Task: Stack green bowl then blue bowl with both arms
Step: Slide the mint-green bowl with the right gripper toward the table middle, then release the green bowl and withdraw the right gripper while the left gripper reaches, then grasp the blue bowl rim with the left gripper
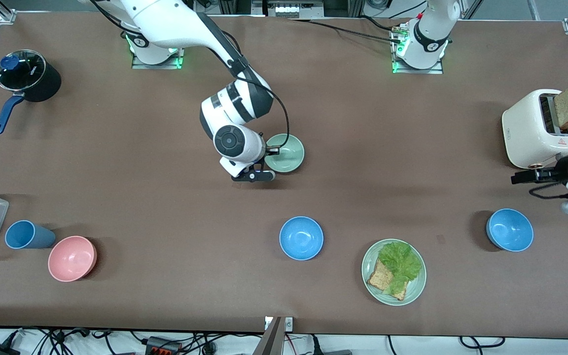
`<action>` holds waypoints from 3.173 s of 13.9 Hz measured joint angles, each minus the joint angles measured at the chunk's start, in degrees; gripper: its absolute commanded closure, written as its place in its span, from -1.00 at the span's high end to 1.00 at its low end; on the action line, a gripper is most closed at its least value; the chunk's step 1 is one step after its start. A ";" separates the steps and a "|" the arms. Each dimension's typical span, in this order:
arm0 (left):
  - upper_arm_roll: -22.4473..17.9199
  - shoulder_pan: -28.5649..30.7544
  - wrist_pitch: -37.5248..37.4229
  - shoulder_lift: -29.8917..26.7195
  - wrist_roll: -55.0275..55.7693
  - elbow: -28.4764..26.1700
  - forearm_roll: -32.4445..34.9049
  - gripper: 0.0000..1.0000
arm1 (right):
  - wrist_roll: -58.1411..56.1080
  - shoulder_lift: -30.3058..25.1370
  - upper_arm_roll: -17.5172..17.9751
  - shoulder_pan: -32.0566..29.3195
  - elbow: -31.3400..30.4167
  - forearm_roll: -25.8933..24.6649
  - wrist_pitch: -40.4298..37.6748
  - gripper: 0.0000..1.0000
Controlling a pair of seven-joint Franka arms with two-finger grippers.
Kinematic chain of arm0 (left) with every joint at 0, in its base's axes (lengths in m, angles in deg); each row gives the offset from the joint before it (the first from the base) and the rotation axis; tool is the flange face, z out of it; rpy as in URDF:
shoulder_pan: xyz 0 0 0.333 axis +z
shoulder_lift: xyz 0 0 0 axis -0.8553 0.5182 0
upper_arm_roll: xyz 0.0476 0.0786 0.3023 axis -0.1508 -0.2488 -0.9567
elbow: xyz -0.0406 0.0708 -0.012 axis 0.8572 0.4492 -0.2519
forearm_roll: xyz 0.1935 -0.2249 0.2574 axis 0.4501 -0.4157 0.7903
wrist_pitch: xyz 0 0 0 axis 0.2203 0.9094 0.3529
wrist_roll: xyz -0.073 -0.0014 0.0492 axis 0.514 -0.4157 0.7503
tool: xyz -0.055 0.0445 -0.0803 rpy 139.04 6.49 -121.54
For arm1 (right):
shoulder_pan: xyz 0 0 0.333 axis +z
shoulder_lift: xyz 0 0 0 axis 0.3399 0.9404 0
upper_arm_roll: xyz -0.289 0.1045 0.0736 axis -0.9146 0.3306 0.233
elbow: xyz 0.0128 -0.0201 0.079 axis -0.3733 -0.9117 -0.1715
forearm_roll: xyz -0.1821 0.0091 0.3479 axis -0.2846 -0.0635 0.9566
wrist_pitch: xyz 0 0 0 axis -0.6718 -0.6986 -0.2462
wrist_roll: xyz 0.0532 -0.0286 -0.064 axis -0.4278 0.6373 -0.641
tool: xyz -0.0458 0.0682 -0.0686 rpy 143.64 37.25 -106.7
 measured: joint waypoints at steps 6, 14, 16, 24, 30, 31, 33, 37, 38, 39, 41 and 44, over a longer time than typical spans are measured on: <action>-0.17 5.07 15.35 12.10 -12.41 2.58 1.01 1.00 | 3.75 -1.17 -1.88 -0.18 5.51 0.01 -0.43 1.00; -0.09 6.37 26.70 20.85 -18.43 6.50 1.08 1.00 | 2.68 -14.81 -17.61 -1.79 9.69 -7.26 -11.20 1.00; -0.08 6.36 28.38 22.16 -19.58 6.50 1.08 1.00 | -1.29 -16.56 -21.69 -2.00 9.69 -7.33 -13.89 1.00; -0.25 8.66 31.80 24.49 -23.87 6.49 1.19 0.30 | -19.19 -18.78 -35.36 -3.69 9.69 -7.32 -18.57 1.00; 0.13 7.62 32.01 24.74 -24.71 6.49 1.20 -0.68 | -26.17 -22.60 -15.01 -27.64 11.41 -10.77 -18.57 1.00; 0.21 7.32 32.00 24.85 -25.09 6.49 1.21 -0.71 | -26.23 -23.55 -13.27 -29.10 11.49 -12.64 -18.71 1.00; 0.51 6.91 31.91 24.90 -26.81 6.49 1.24 -0.81 | -26.36 -25.61 -9.47 -32.30 11.52 -15.47 -20.49 1.00; 2.54 5.42 24.68 24.47 -36.17 7.56 1.24 -0.99 | -27.39 -27.75 -1.45 -40.37 11.52 -18.17 -24.71 1.00; 3.29 5.07 23.25 24.23 -36.64 7.71 1.24 -0.99 | -27.45 -27.72 -1.30 -40.54 11.52 -18.27 -25.31 1.00; 4.15 5.06 22.21 24.10 -36.82 7.86 1.21 -0.99 | -27.54 -27.69 -1.32 -40.57 11.52 -18.39 -25.77 1.00; 6.14 5.64 20.16 23.50 -36.91 8.16 1.13 -0.99 | -28.05 -27.70 -1.43 -40.60 11.52 -18.46 -26.27 1.00; 10.44 6.01 11.90 19.87 -33.04 8.76 0.81 -0.99 | -28.08 -27.79 -2.17 -39.93 11.52 -18.48 -28.33 1.00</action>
